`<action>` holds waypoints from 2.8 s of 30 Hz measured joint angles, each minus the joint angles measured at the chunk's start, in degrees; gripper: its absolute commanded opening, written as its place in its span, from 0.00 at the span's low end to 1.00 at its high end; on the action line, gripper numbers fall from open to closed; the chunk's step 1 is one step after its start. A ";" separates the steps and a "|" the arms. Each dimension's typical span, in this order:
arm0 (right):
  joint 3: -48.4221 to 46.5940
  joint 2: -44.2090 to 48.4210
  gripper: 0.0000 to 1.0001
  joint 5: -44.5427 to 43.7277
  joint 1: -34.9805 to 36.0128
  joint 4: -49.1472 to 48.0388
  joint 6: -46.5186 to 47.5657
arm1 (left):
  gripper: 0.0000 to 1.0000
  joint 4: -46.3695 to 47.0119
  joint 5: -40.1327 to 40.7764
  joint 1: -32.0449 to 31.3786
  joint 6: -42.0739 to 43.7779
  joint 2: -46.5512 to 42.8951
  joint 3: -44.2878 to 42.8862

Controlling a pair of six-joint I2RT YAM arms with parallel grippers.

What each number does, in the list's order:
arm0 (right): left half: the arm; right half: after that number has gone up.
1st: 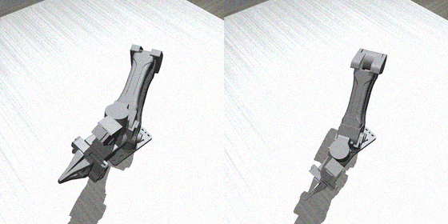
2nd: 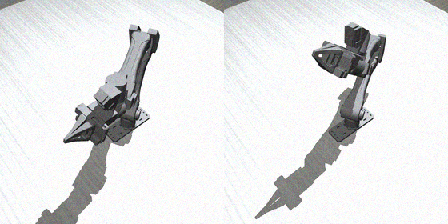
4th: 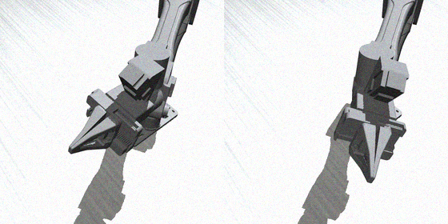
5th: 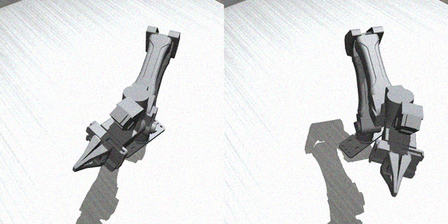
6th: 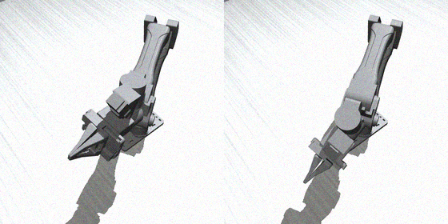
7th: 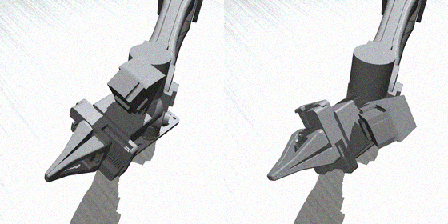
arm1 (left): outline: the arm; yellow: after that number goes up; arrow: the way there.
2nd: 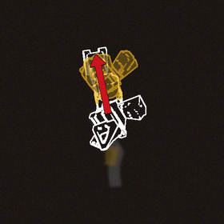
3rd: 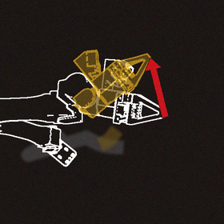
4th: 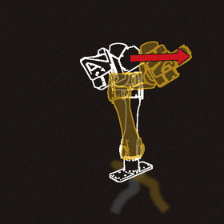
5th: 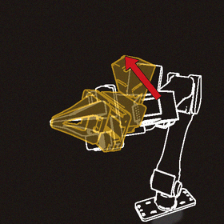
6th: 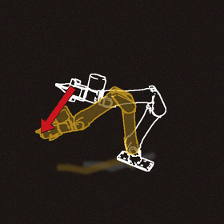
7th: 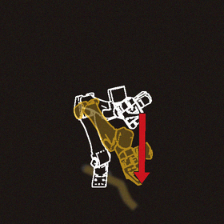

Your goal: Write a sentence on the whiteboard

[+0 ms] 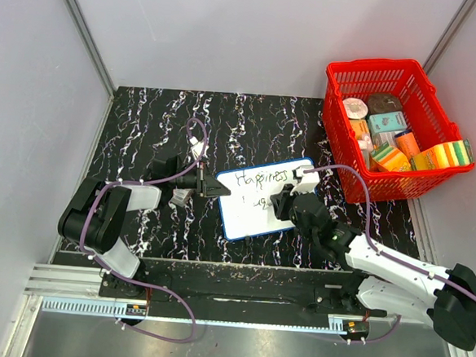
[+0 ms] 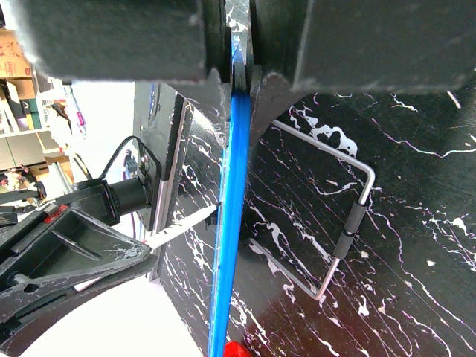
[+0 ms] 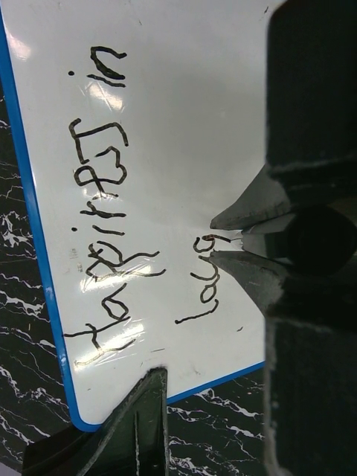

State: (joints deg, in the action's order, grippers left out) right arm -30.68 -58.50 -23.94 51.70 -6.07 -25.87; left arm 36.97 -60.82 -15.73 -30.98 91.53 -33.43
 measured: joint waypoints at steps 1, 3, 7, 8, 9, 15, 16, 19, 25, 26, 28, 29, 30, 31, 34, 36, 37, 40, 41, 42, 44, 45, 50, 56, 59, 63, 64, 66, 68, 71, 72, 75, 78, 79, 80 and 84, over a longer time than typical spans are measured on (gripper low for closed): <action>0.07 0.02 0.00 0.13 0.00 0.00 -0.07 | 0.00 0.02 0.00 0.00 0.00 0.00 0.00; 0.17 0.07 0.00 0.59 0.00 0.04 -0.13 | 0.00 0.00 0.00 0.00 0.00 0.00 0.00; 0.33 0.11 0.00 1.11 0.00 0.11 -0.35 | 0.00 0.00 0.00 0.00 0.00 0.00 0.00; 0.33 0.11 0.00 1.11 0.00 0.09 -0.39 | 0.00 0.00 0.00 0.00 0.02 0.00 0.00; 0.33 0.11 0.00 1.14 0.00 0.07 -0.44 | 0.00 0.02 0.00 0.00 0.02 0.00 0.00; 0.33 0.09 0.00 1.20 0.00 -0.02 -1.01 | 0.00 0.02 -0.02 0.00 0.02 0.00 0.00; 0.33 0.04 0.00 1.27 0.00 -0.04 -1.20 | 0.00 0.02 -0.02 0.00 0.02 0.00 0.00; 0.33 0.02 0.00 1.60 0.00 -0.04 -1.53 | 0.00 0.02 -0.02 0.00 0.04 0.00 0.00; 0.33 0.26 0.00 2.25 0.00 -0.04 -2.10 | 0.00 0.04 -0.04 0.00 0.07 0.00 0.00; 0.39 0.72 0.00 2.23 0.00 0.00 -2.29 | 0.00 0.07 -0.04 0.00 0.07 0.00 0.00; 0.44 2.47 0.00 2.21 0.00 0.00 -2.60 | 0.00 0.04 -0.04 0.00 0.07 0.00 0.00; 0.55 3.80 0.00 2.19 0.00 -0.02 -2.73 | 0.00 0.04 -0.04 0.00 0.07 0.00 0.00; 0.61 4.94 0.00 2.16 0.00 -0.07 -2.82 | 0.00 0.04 -0.04 0.00 0.07 0.00 0.00; 0.66 6.23 0.00 2.12 0.00 -0.09 -2.95 | 0.00 0.04 -0.04 0.00 0.07 0.00 0.00; 0.72 9.84 0.00 2.01 0.00 -0.22 -3.08 | 0.00 0.04 -0.04 0.00 0.07 0.00 0.00; 0.72 11.19 0.00 1.99 0.00 -0.26 -3.06 | 0.00 0.04 -0.04 0.00 0.07 0.00 0.00; 0.72 11.56 0.00 1.99 -0.02 -0.28 -3.02 | 0.00 0.04 -0.04 0.00 0.07 0.00 0.00; 0.72 11.69 0.00 2.05 -0.07 -0.22 -2.75 | 0.00 0.04 -0.04 -0.02 0.07 0.00 0.00; 0.72 11.67 0.00 2.10 -0.15 -0.17 -2.64 | 0.00 0.04 -0.04 -0.02 0.07 0.00 0.00; 0.72 11.61 0.00 2.21 -0.37 -0.13 -2.47 | 0.00 0.04 -0.04 0.00 0.07 0.00 0.00; 0.72 11.61 0.00 2.51 -0.92 -0.07 -2.23 | 0.00 0.04 -0.04 0.00 0.07 0.00 0.00; 0.72 11.61 0.00 2.73 -1.38 -0.07 -2.08 | 0.00 0.04 -0.04 0.00 0.07 0.00 0.00; 0.72 11.61 0.00 5.42 -3.82 -0.04 -1.36 | 0.00 0.04 -0.04 -0.02 0.07 0.00 0.00; 0.70 11.61 0.00 9.25 -7.65 0.02 -0.68 | 0.00 0.04 -0.04 -0.02 0.09 0.00 0.00; 0.70 11.67 0.00 10.78 -9.49 0.13 -0.46 | 0.00 0.04 -0.04 -0.02 0.09 0.00 0.00; 0.70 12.46 0.00 12.26 -11.26 0.79 -0.28 | 0.00 0.04 -0.04 -0.02 0.09 -0.02 0.00; 0.70 12.63 0.00 12.68 -11.63 1.01 -0.28 | 0.00 0.04 -0.04 -0.02 0.09 -0.02 0.00; 0.70 12.74 0.00 13.14 -12.04 1.40 -0.28 | 0.00 0.04 -0.04 -0.02 0.07 0.00 0.00; 0.70 12.74 0.00 13.42 -12.13 1.66 -0.17 | 0.00 0.04 -0.04 -0.02 0.09 -0.02 0.00; 0.70 12.72 0.00 13.55 -12.13 2.10 0.09 | 0.00 0.04 -0.04 -0.02 0.09 -0.02 0.00; 0.70 12.61 0.00 13.53 -12.15 2.27 0.22 | 0.00 0.04 -0.04 -0.02 0.09 -0.02 0.00; 0.68 11.47 0.00 13.53 -12.17 2.43 0.63 | 0.00 0.04 -0.04 -0.02 0.09 -0.02 0.00; 0.57 9.49 0.00 13.55 -12.24 2.40 0.85 | 0.00 0.04 -0.04 -0.02 0.09 -0.02 0.00; 0.57 8.76 0.00 13.55 -12.24 2.34 0.96 | 0.00 0.04 -0.04 -0.02 0.09 -0.02 0.00; 0.57 8.28 0.00 13.57 -12.24 2.27 1.01 | 0.00 0.04 -0.04 -0.02 0.09 -0.02 0.00; 0.09 6.47 0.00 13.57 -12.28 1.42 1.18 | 0.00 0.04 -0.04 -0.02 0.09 -0.02 0.00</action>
State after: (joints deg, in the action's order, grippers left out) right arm -30.59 -52.03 -10.37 39.42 -4.64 -24.69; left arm 37.01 -60.86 -15.75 -30.89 91.50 -33.43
